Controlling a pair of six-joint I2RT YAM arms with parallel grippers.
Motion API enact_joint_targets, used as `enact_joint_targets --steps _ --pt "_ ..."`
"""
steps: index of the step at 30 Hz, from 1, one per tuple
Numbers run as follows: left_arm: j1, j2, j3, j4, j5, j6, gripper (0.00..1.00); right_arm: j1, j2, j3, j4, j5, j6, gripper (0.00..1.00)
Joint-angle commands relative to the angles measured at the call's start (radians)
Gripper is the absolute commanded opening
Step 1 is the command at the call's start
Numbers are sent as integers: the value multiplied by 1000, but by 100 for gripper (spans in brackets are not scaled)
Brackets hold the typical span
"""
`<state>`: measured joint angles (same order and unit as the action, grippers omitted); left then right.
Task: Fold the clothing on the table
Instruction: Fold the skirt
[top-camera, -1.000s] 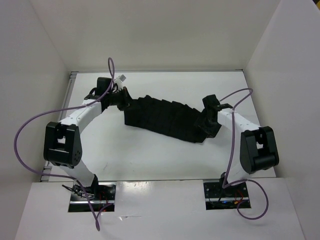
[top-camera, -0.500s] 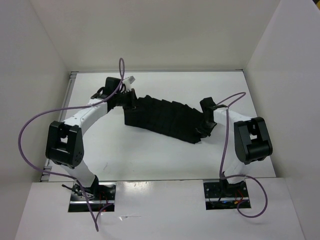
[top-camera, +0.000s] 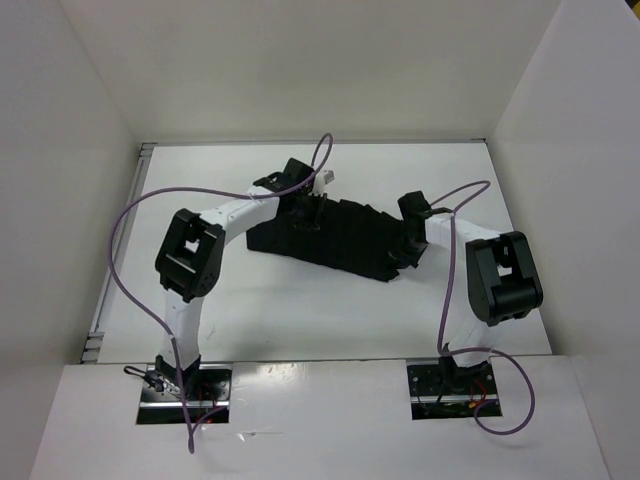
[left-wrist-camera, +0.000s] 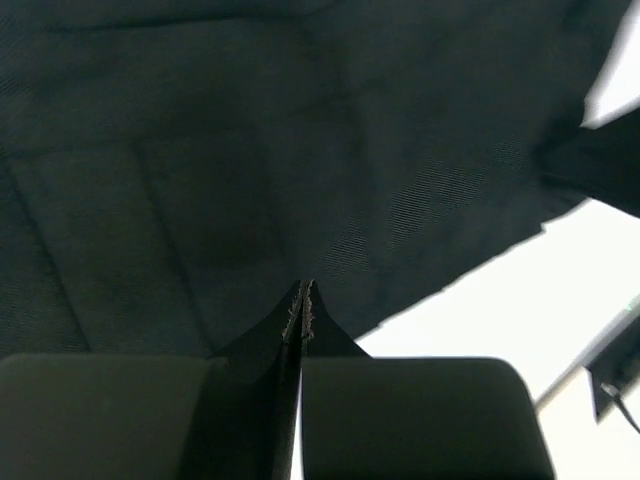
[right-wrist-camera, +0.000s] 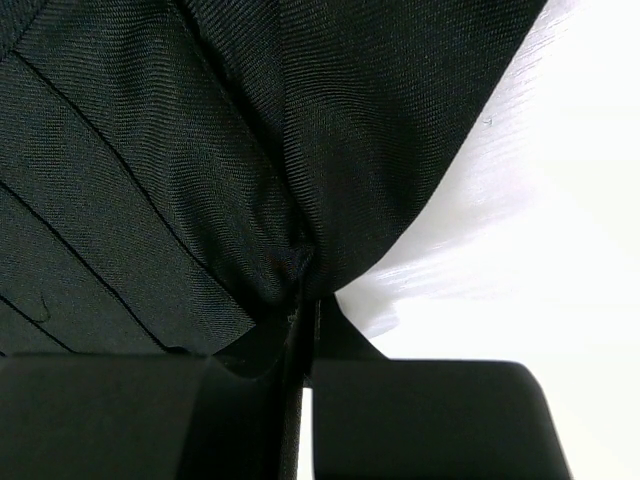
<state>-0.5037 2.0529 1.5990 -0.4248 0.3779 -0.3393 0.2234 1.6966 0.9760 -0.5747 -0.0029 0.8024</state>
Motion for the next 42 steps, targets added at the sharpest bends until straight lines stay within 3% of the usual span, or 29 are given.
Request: enact_joint_targets --steps 1,9,16,24,30,34,38,42 --pt "-18 21 45 -34 -106 5 0 8 -37 21 35 43 -2 0" --pt "-70 95 -28 -9 -146 -35 0 8 -142 49 16 15 -11 0" --pt "-90 162 -76 70 -13 -108 0 27 -320 147 -11 -94 -22 0" --pt "-188 297 87 70 133 -136 0 27 -422 190 -11 -201 -31 0" --pt "-210 305 174 60 231 -147 0 27 -422 190 -11 -250 -40 0" --pt "-135 170 116 44 135 -182 0 27 -422 200 -59 -226 -64 0" --pt "-27 -27 56 12 12 -208 7 18 -431 201 -94 -213 -85 0" --pt "99 -163 -63 3 -219 -260 4 17 -413 191 -103 -213 -107 0"
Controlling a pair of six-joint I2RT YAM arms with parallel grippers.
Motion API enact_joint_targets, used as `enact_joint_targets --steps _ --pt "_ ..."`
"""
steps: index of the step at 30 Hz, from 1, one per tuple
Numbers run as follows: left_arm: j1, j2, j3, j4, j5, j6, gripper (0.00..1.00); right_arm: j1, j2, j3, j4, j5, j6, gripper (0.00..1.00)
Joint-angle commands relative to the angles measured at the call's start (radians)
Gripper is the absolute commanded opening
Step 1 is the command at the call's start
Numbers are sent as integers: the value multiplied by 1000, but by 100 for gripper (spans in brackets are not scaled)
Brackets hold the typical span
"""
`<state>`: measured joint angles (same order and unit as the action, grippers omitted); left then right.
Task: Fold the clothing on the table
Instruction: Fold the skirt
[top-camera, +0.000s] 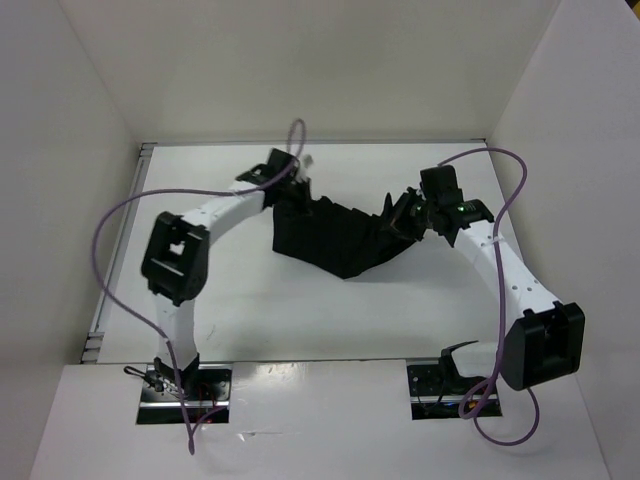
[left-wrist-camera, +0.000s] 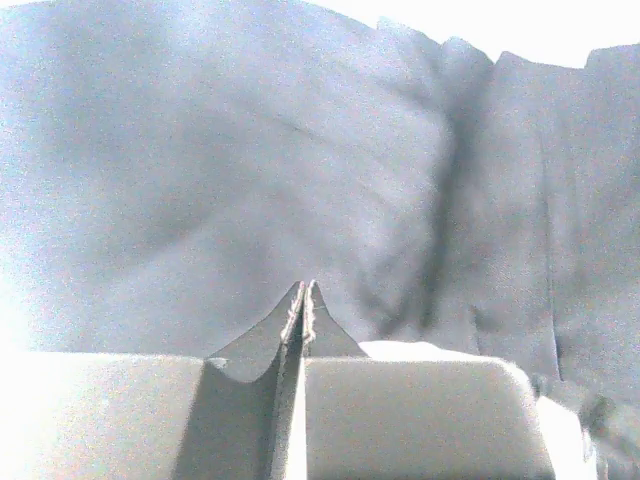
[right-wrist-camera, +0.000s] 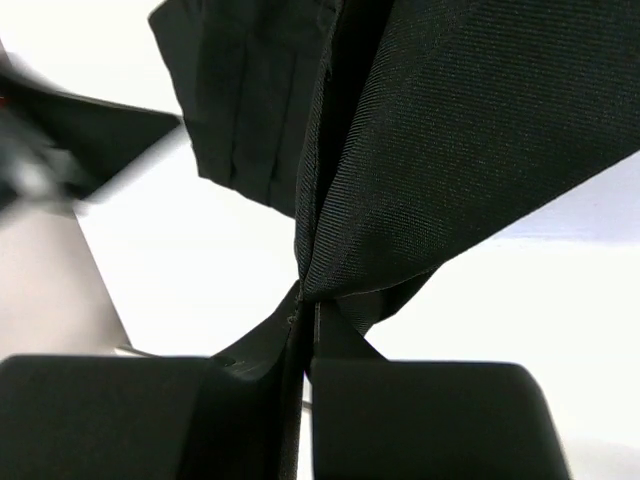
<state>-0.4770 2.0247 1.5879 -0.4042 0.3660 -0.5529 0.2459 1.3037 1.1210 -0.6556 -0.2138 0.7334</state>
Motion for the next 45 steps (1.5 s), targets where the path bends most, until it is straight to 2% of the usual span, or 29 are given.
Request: enact_joint_targets --steps 1,4,7,18,20,22,26,30,36,45 --pt "113 -150 -74 -28 -254 -57 0 -5 -6 46 -22 -15 -38 0" --pt "181 -156 -118 -41 -337 -70 0 -5 3 46 -22 -15 -61 0" --pt "205 -111 -127 -51 -349 -70 0 -5 28 56 -22 -24 -71 0" --pt "206 17 -169 51 -361 -93 0 -5 48 56 -13 -79 -91 0" --pt "206 54 -157 51 -323 -93 0 -5 57 66 -22 -88 -101 0" --pt "172 68 -157 61 -323 -93 0 7 71 88 -22 -88 -114 0" --pt "140 77 -186 93 -247 -133 0 53 150 189 -22 -111 -143 0" --pt "117 77 -215 108 -219 -142 0 131 303 285 7 -122 -154 0" --pt "107 48 -233 108 -229 -142 0 237 527 437 16 -140 -173 0" --pt "107 20 -255 88 -248 -131 0 337 713 603 34 -164 -173 0"
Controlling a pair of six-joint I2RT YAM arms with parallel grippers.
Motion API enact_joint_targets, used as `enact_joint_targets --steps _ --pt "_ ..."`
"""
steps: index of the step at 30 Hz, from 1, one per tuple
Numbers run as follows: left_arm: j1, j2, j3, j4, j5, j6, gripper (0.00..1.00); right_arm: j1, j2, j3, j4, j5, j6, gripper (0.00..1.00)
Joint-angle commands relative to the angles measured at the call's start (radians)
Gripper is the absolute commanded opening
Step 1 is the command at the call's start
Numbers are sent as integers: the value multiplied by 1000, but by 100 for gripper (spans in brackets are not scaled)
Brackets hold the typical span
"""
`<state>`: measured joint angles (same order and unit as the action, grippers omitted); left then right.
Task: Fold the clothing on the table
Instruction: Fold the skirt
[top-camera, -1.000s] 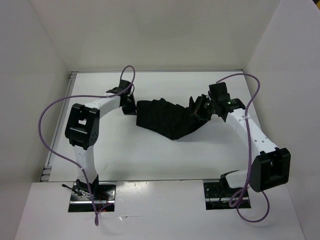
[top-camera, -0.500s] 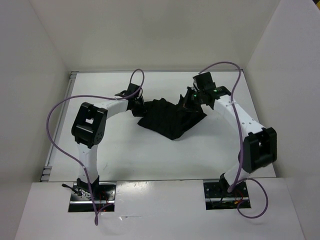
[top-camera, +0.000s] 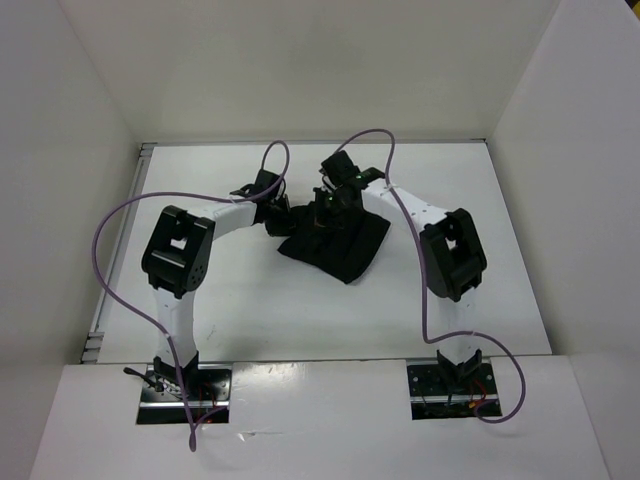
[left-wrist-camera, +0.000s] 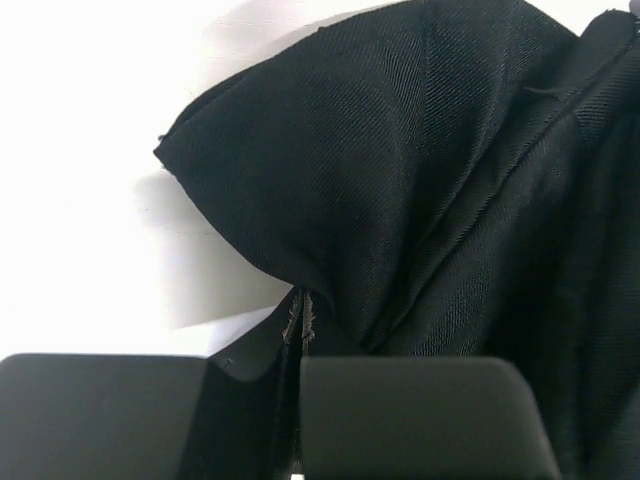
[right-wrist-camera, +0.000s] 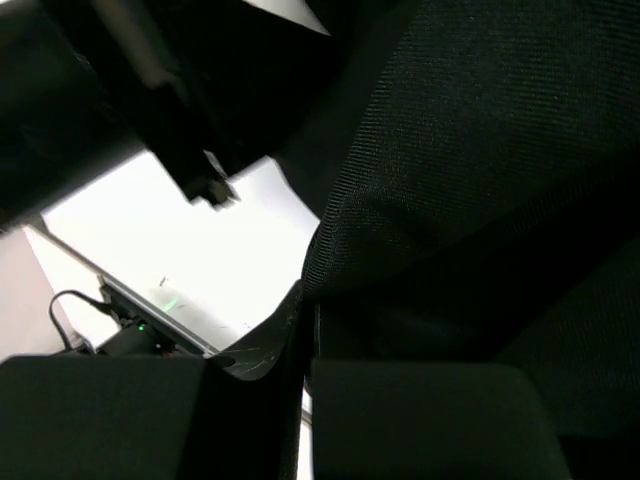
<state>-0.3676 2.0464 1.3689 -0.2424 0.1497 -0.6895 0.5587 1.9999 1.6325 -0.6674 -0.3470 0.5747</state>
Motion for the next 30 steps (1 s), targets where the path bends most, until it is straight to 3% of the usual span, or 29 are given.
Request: enact_joint_targets --steps 1,3,4,5,7,10,11,13,14,17,20,23,27,30 --pt "-2 -2 -36 -74 -32 5 0 35 45 102 46 -40 -15 0" --pt "-2 -11 -36 -74 -32 5 0 46 69 125 46 -40 -15 0" --pt "-2 -11 -36 -74 -32 5 0 46 92 125 46 -40 -15 7" --pt "-2 -11 -36 -74 -32 5 0 46 105 141 46 -58 -15 40" --pt "-2 -40 -36 -74 -32 -5 0 46 105 150 74 -95 -15 39" --pt "44 -156 -70 -49 -32 -25 0 46 24 58 224 -134 16 46" --pt "55 -195 -80 -49 -32 -25 1 46 -92 -57 382 -126 34 46" --pt "64 -300 -91 -58 -68 -25 4 46 -220 -159 487 -86 82 43" --pt "64 -330 -82 -75 -111 -13 5 34 -327 -227 509 -22 82 43" --pt "49 -428 -82 -112 -115 34 7 -11 -438 -275 438 90 82 45" --pt "-1 -471 -82 -114 28 56 10 -75 -484 -299 287 118 47 47" --pt "-10 -431 -116 -25 296 56 10 -129 -507 -377 275 118 47 48" --pt "-10 -233 -100 104 552 56 10 -180 -486 -427 307 98 47 48" --pt "-10 -85 -36 104 588 67 10 -206 -438 -427 334 68 33 48"
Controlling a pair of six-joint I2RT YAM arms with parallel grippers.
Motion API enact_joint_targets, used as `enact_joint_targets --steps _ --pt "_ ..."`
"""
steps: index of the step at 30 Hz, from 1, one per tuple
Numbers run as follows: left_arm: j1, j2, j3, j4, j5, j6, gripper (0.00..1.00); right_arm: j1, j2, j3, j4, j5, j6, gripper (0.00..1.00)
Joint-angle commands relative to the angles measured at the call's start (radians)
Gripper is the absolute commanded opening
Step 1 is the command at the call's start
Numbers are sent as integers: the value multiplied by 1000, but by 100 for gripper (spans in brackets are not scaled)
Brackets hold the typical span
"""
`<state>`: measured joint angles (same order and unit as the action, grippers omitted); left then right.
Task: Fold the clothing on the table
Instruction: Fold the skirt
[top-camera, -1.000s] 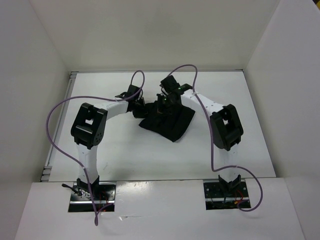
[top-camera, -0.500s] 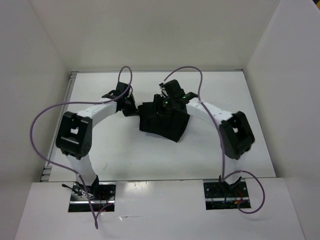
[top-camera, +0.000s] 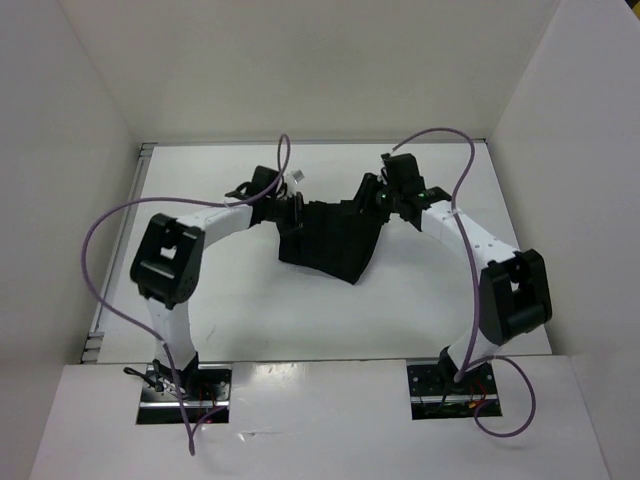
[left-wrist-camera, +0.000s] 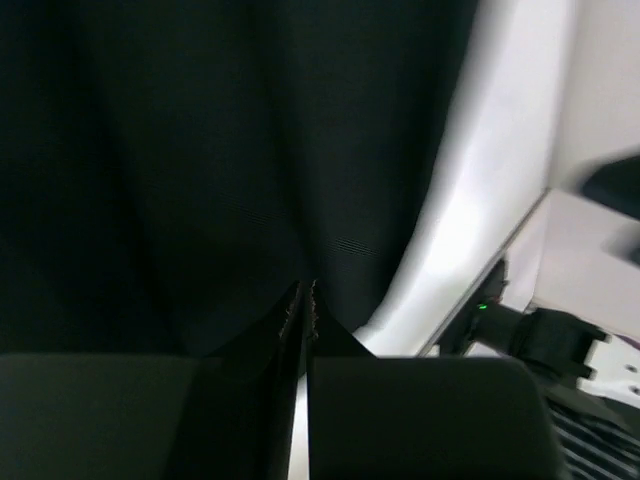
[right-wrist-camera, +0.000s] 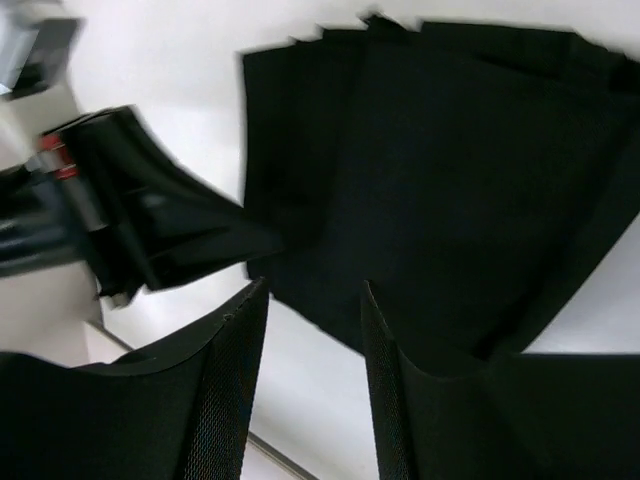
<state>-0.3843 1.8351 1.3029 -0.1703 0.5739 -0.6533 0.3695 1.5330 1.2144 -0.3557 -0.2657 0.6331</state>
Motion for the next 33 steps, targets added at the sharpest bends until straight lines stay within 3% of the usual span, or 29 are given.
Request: enact_joint_targets --steps 1,8,16,19,20,22,23,24,25,27,31,33 --pt "7 150 30 23 137 30 8 -30 57 -9 23 -27 -26 48" --pt "50 190 -28 -1 -9 21 7 -40 260 22 5 -109 -36 48" --pt "50 210 -74 -1 -19 12 7 -40 433 94 -9 -106 -45 47" --pt "50 147 -45 -23 13 12 9 -49 461 157 -63 -72 -85 47" --pt "50 80 -45 -23 23 12 12 -49 461 169 -75 -72 -95 47" --pt "50 -3 -45 -23 44 24 31 -49 336 169 -75 -81 -116 47" --pt "50 -86 -45 -23 44 56 44 -49 284 169 -75 -81 -116 49" --pt "50 -123 -60 -23 44 70 64 -49 183 157 -84 -69 -125 51" --pt "50 -190 -73 -23 44 84 76 -49 135 145 -85 -54 -125 56" --pt "59 -244 -123 -50 23 133 99 -58 11 73 -94 -29 -101 58" --pt "59 -403 -256 -103 -84 158 99 -38 -173 -137 -85 25 19 58" --pt "39 -485 -345 -112 -159 127 99 8 -291 -267 -98 154 117 63"
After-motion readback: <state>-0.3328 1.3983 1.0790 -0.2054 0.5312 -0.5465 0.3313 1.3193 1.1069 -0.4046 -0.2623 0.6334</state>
